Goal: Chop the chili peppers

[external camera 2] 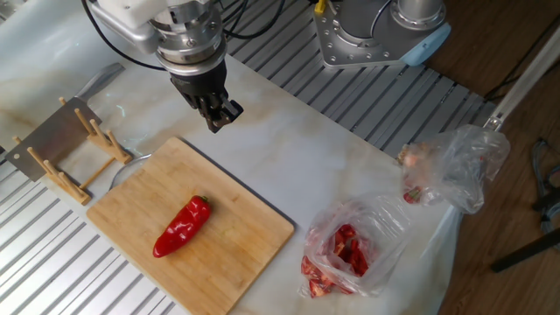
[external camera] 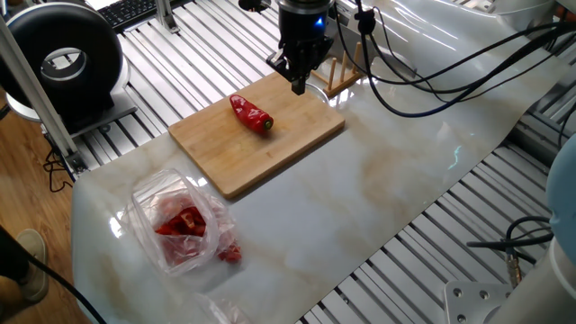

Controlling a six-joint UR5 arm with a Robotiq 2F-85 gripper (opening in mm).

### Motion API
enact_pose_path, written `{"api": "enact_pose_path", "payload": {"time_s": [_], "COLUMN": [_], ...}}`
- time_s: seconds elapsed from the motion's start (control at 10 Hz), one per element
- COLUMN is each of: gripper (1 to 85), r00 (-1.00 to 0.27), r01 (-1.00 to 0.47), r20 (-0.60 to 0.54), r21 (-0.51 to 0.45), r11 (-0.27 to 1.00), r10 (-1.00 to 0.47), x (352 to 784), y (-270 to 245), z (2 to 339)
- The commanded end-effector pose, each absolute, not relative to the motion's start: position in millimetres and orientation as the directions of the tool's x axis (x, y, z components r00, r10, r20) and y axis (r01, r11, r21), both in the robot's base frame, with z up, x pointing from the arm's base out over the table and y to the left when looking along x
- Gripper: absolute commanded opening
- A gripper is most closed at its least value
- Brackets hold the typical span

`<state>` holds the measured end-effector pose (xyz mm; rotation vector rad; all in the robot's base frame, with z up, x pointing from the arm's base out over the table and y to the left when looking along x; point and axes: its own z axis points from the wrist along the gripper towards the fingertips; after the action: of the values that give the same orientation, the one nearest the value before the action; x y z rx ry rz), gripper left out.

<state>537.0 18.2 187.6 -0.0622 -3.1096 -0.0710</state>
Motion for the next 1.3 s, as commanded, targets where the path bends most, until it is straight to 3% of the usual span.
{"api": "enact_pose_path", "payload": {"time_s": [0.0, 1.2], "gripper": [1.3, 1.3], "r00": [-0.999, -0.999], "r01": [0.050, 0.029], "r20": [0.024, 0.022], "r21": [0.050, 0.022], "r11": [0.997, 0.999], "r10": [0.049, 0.028], "x": [539.4, 540.8], "y": [20.7, 12.9], "z": [187.9, 186.0]}}
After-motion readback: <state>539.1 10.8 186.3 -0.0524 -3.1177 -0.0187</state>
